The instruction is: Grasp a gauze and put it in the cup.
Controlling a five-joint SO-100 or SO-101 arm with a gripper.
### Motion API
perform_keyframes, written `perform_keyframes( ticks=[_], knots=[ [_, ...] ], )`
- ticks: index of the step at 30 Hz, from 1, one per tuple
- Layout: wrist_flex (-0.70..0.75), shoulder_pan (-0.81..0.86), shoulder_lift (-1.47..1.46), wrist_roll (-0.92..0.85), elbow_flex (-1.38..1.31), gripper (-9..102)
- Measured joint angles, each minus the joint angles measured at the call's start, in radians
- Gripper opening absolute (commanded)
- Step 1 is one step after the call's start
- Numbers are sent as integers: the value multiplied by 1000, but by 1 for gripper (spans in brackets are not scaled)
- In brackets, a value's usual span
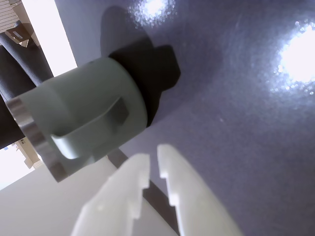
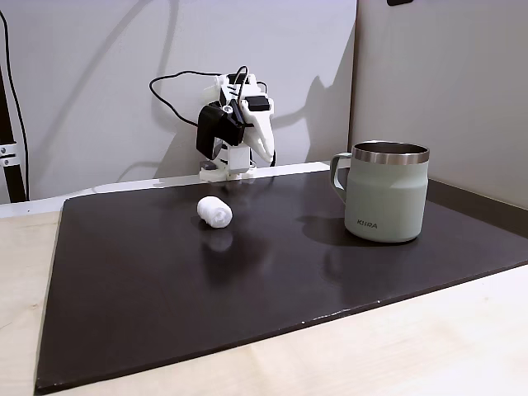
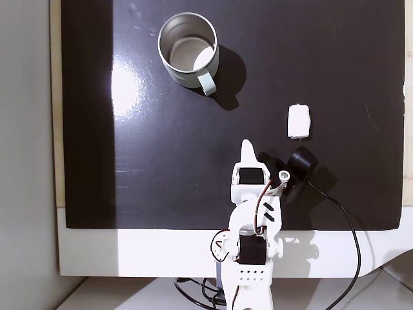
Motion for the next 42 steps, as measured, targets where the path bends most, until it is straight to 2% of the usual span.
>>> perform_keyframes(
  ticks=[8,22,26,33,42],
  knots=[
    [0,-133,0,0,0,0],
    [0,-138,0,0,0,0],
    [6,-140,0,-74,0,0],
    [181,-115,-38,-189,-155,0],
    [359,-74,-454,-379,-609,3]
  ],
)
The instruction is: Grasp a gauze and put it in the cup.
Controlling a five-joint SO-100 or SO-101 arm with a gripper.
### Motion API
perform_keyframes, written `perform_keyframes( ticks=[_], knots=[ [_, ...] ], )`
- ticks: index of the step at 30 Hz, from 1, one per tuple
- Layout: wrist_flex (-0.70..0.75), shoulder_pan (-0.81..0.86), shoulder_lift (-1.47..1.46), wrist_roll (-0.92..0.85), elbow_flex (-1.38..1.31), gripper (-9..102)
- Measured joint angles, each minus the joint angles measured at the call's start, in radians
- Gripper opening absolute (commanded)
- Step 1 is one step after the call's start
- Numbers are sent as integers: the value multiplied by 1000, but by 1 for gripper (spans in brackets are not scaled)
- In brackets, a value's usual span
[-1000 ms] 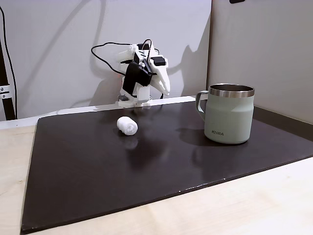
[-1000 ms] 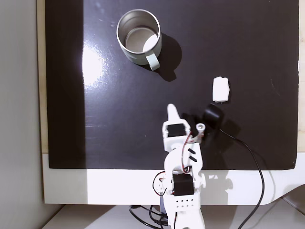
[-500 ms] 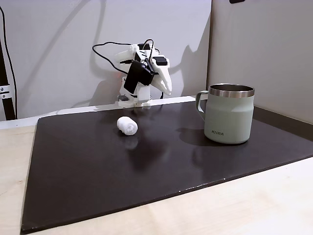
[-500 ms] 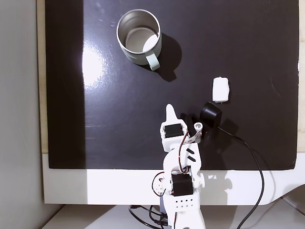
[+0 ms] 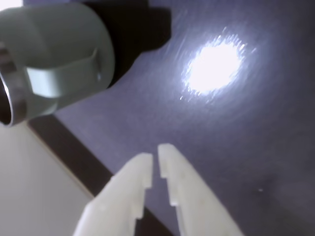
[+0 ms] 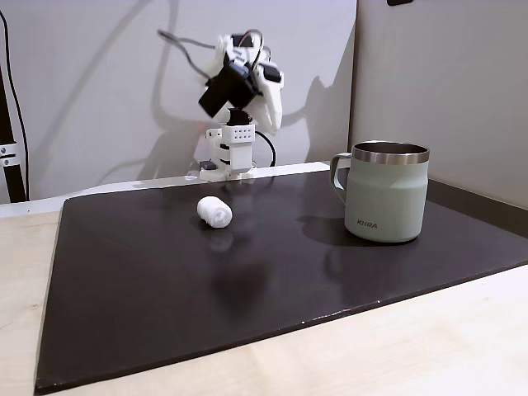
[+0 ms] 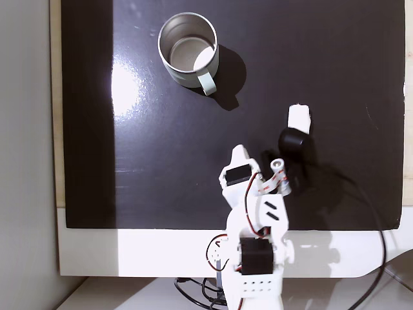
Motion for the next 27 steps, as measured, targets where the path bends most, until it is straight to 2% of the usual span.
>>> perform_keyframes(
  ticks=[4,8,15,19,27],
  knots=[
    [78,44,-120,-144,-161,7],
    [140,158,-268,-308,-302,13],
    [206,330,-560,-661,-502,24],
    [279,387,-719,-848,-629,26],
    [385,433,-988,-1055,-805,30]
  ],
)
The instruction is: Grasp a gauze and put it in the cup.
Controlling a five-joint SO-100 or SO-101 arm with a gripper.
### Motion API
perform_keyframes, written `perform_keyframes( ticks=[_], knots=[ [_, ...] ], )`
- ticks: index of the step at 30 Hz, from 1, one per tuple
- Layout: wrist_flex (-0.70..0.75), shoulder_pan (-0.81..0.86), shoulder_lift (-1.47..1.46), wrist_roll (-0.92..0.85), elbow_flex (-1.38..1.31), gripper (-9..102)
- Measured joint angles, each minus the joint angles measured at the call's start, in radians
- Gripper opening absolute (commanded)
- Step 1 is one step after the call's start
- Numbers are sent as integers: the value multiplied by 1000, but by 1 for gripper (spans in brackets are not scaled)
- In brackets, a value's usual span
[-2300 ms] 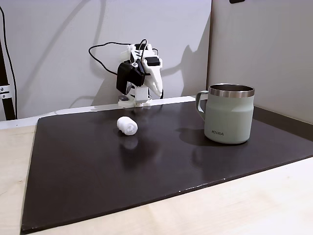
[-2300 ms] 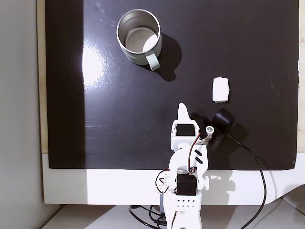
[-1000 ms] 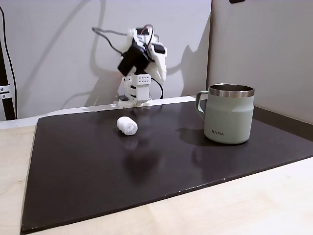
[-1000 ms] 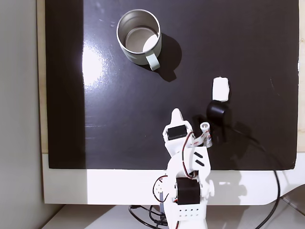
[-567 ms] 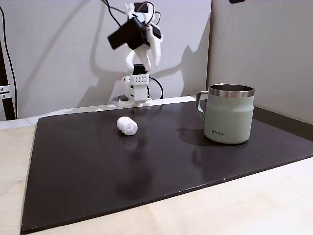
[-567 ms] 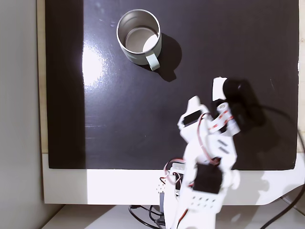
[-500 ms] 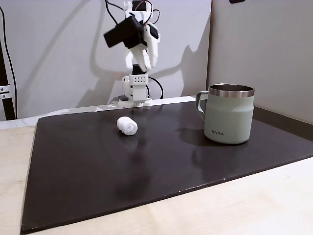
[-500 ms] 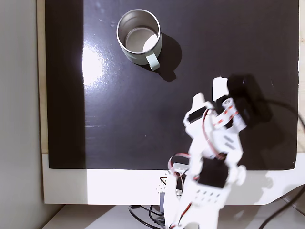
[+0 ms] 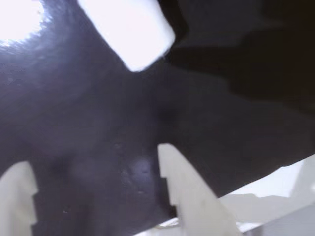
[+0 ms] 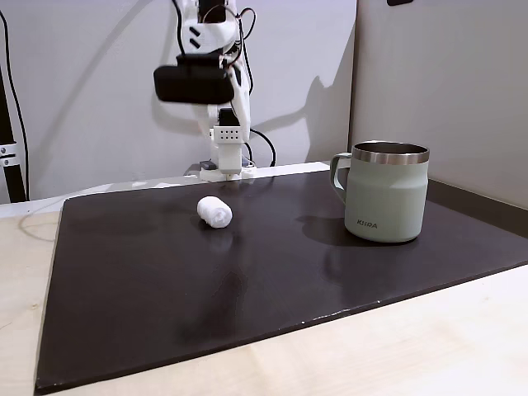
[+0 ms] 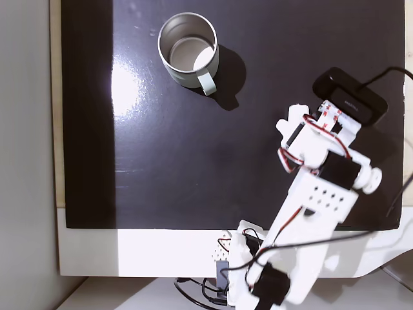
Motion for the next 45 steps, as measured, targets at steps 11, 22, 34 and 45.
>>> perform_keyframes(
  ticks=[11,22,34,45],
  knots=[
    [236,-6,-382,-153,-359,33],
    [249,81,-546,-242,-552,33],
    [249,112,-870,-183,-815,32],
    [247,18,-1005,-94,-827,29]
  ],
)
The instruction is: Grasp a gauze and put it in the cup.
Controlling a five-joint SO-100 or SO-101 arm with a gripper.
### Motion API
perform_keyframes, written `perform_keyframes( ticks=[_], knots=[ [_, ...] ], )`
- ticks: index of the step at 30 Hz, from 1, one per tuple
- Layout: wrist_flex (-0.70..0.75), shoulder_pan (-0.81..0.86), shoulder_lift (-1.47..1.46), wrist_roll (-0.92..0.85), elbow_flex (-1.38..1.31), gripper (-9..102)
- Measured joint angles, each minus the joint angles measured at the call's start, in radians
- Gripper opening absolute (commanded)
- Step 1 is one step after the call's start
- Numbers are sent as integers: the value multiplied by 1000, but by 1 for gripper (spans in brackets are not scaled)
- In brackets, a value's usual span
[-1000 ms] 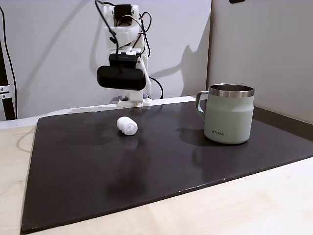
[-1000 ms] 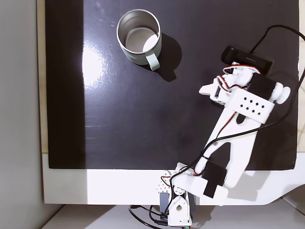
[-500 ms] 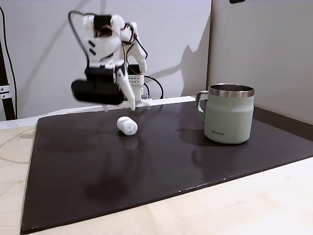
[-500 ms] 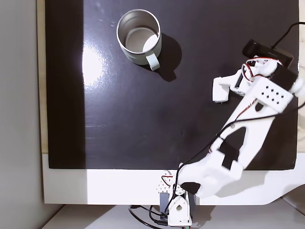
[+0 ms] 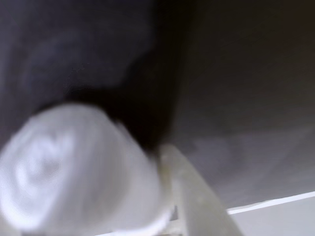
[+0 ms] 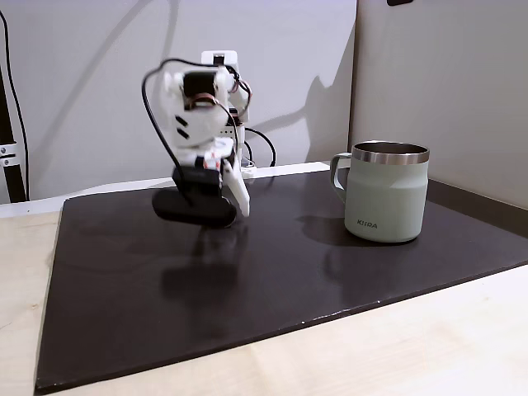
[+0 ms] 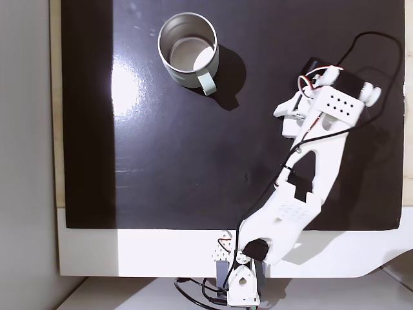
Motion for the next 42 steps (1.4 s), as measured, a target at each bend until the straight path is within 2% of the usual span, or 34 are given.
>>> perform_keyframes(
  ticks=[9,18,31,34,42],
  knots=[
    [-2,-5,-14,17,0,0],
    [14,-3,15,26,2,0],
    [26,-14,491,31,97,0],
    [28,-54,537,94,83,0],
    [28,-207,528,400,-140,0]
  ],
)
